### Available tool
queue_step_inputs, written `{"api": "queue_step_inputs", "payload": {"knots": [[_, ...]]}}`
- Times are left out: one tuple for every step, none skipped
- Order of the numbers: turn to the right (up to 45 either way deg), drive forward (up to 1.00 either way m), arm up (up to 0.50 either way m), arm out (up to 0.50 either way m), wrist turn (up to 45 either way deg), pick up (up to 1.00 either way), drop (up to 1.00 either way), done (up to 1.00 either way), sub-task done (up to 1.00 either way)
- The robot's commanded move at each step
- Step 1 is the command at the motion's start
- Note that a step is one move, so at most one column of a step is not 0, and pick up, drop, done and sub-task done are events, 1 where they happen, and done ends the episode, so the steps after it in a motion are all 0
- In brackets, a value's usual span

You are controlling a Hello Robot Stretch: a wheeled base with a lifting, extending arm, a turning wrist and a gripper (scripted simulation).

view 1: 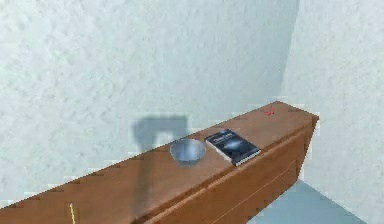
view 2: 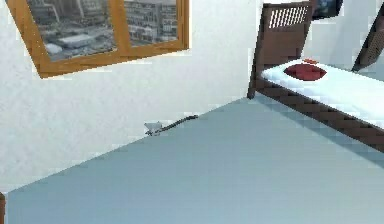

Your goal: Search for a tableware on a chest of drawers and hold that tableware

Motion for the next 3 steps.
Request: {"api": "queue_step_inputs", "payload": {"knots": [[-45.0, 0.00, 0.00, 0.00, 0.0, 0.00, 0.00, 0.00, 0.00], [-42.0, 0.00, 0.00, 0.00, 0.0, 0.00, 0.00, 0.00, 0.00], [0.0, 0.00, 0.50, 0.00, 0.0, 0.00, 0.00, 0.00, 0.00]]}}
